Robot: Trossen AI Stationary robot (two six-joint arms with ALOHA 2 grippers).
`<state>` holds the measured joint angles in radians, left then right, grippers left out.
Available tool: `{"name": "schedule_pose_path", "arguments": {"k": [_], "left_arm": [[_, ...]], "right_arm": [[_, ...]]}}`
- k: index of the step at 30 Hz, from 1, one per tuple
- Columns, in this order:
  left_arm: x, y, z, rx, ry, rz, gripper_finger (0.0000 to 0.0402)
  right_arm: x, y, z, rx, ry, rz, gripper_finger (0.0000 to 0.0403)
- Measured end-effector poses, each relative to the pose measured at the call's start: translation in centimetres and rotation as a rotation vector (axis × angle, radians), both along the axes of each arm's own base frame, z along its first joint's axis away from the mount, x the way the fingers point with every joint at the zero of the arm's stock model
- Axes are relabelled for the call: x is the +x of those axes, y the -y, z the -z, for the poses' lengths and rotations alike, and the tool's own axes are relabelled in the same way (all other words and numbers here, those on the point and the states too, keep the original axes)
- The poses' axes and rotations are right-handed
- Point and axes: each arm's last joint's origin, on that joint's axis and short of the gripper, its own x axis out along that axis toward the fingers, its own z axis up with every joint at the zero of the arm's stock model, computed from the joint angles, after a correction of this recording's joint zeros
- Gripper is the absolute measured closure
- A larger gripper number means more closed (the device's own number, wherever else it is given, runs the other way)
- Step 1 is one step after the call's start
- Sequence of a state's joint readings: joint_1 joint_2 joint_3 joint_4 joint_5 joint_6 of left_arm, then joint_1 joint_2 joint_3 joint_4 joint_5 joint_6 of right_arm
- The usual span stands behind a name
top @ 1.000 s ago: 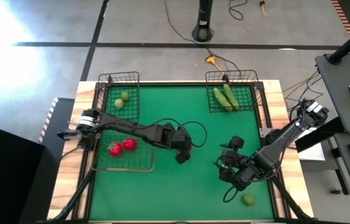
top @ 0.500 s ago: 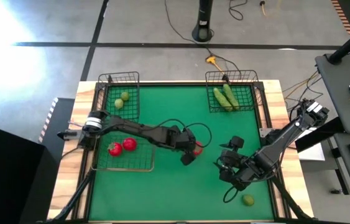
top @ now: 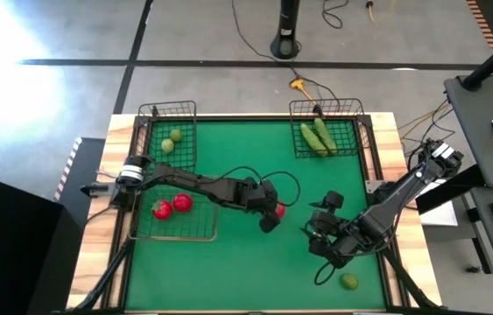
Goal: Sort produce into baskets
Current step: Put the tomato into the golden wire basket
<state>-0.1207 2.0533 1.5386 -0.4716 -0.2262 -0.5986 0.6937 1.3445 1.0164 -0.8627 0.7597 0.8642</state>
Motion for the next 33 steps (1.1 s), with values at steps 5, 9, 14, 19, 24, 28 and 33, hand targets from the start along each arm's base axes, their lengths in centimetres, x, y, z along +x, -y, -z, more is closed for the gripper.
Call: {"name": "schedule_pose_path", "arguments": {"k": [5,9,14,19,24,28,33], "left_arm": [[0.4,0.4,-0.3,-0.015,0.055,-0.003,0.0025],[0.7,0.6,-0.6,-0.022,0.108,0.002,0.0023],[1.0,0.7,0.6,-0.021,0.076,-0.002,0.0023],[1.7,1.2,2.8,-0.027,0.057,-0.003,0.0023],[2.8,2.3,4.9,-0.016,0.016,0.036,0.0023],[4.1,2.7,5.7,-0.006,0.011,0.041,0.0033],[5.3,2.9,5.9,0.021,0.002,0.048,0.0069]], "right_arm": [[0.0,0.0,0.0,0.000,0.000,0.000,0.0028],[0.0,0.0,0.0,0.000,0.000,0.000,0.0028],[0.0,0.0,0.0,0.006,0.001,0.000,0.0028],[0.0,0.0,0.0,0.010,0.005,0.002,0.0028],[0.0,0.0,0.1,0.010,0.003,0.004,0.0028],[0.0,0.0,0.1,0.008,0.002,0.004,0.0028],[0.0,0.0,0.1,0.007,-0.001,0.005,0.0028]]}}
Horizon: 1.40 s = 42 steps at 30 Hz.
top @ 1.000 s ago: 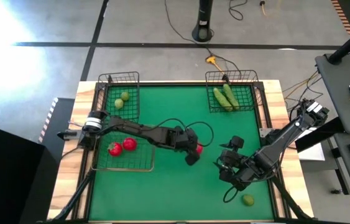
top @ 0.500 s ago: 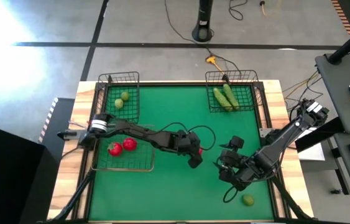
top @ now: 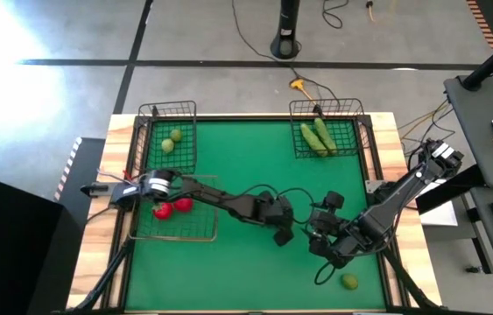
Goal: Sort produce into baskets
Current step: Put the tomato into the golden wire basket
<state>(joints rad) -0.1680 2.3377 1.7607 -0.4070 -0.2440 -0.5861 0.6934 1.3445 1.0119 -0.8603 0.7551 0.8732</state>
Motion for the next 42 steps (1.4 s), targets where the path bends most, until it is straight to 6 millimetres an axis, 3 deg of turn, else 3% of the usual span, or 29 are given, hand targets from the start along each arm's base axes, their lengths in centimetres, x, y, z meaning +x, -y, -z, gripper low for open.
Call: {"name": "schedule_pose_path", "arguments": {"k": [5,11,22,28,33,37,42], "left_arm": [[0.1,0.6,-0.5,0.065,-0.034,0.006,0.0110],[-0.7,2.8,-3.8,0.164,-0.095,0.042,0.0110],[-6.9,5.4,-10.4,0.559,-0.440,-0.184,0.0112],[-8.7,5.8,-12.7,0.538,-0.355,-0.252,0.0112],[-12.5,4.3,-13.4,0.519,-0.379,-0.322,0.0113],[-17.7,2.5,-14.5,0.425,-0.414,-0.400,0.0111],[-23.9,0.9,-14.1,0.247,-0.369,-0.545,0.0100]], "right_arm": [[0.0,0.0,0.0,0.000,0.000,0.001,0.0028],[0.0,0.0,0.0,-0.002,-0.001,-0.001,0.0028],[0.1,0.0,-0.1,-0.029,0.020,0.003,0.0028],[0.1,0.0,0.0,-0.037,0.026,-0.002,0.0028],[0.0,0.1,0.2,-0.040,0.017,-0.003,0.0028],[0.0,0.1,0.2,-0.052,0.011,-0.012,0.0028],[0.0,0.3,0.1,-0.096,0.043,0.004,0.0028]]}}
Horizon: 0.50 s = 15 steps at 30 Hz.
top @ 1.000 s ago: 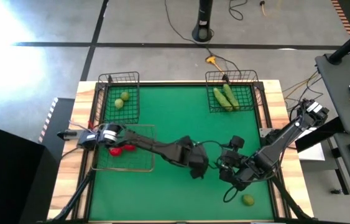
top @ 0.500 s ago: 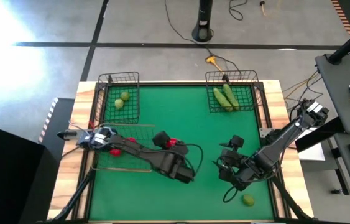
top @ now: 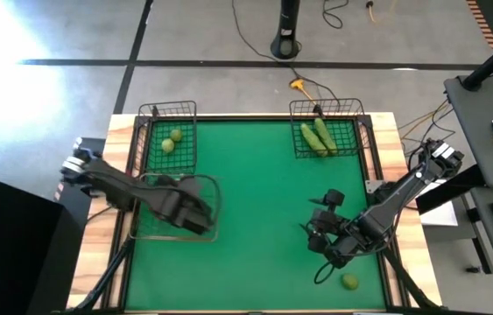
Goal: Sort produce into baskets
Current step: Put the tomato into the golden wire basket
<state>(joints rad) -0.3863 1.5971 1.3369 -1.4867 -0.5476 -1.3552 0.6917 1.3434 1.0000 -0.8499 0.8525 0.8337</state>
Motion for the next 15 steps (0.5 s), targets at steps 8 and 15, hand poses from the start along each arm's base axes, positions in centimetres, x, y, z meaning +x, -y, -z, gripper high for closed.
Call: {"name": "schedule_pose_path", "arguments": {"k": [8,15], "left_arm": [[-3.6,0.1,5.8,-0.277,0.210,-0.071,0.0105],[-3.7,0.3,8.4,-0.319,0.183,-0.070,0.0092]], "right_arm": [[0.5,0.0,-0.1,0.009,0.038,0.008,0.0028],[0.9,0.3,-0.2,-0.003,0.036,-0.003,0.0028]]}}
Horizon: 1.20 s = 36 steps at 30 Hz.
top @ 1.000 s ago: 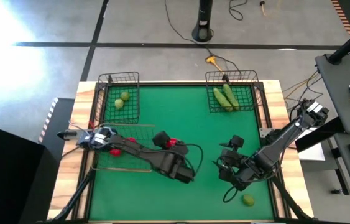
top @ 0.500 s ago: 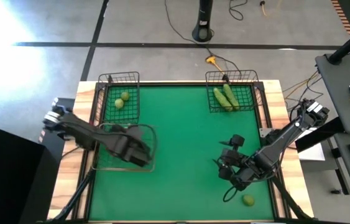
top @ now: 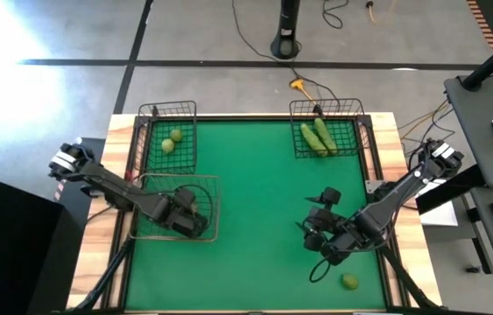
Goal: Sort produce into baskets
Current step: Put the tomato into the golden wire basket
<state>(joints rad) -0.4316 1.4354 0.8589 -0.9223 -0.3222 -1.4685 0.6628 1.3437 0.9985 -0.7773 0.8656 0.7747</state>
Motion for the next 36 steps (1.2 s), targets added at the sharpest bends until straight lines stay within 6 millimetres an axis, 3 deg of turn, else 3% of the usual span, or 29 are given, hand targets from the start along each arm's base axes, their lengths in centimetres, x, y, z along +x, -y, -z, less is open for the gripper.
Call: {"name": "schedule_pose_path", "arguments": {"k": [7,11,36], "left_arm": [[0.47,0.22,1.04,0.020,-0.048,0.013,0.0085],[0.55,0.27,1.04,0.035,-0.084,0.099,0.0084],[0.71,0.09,1.03,0.097,-0.089,0.201,0.0076]], "right_arm": [[0.20,0.22,-0.02,-0.006,-0.002,0.003,0.0028],[0.20,0.23,0.00,-0.007,-0.005,0.001,0.0028],[0.27,0.30,0.00,-0.009,-0.006,0.003,0.0028]]}}
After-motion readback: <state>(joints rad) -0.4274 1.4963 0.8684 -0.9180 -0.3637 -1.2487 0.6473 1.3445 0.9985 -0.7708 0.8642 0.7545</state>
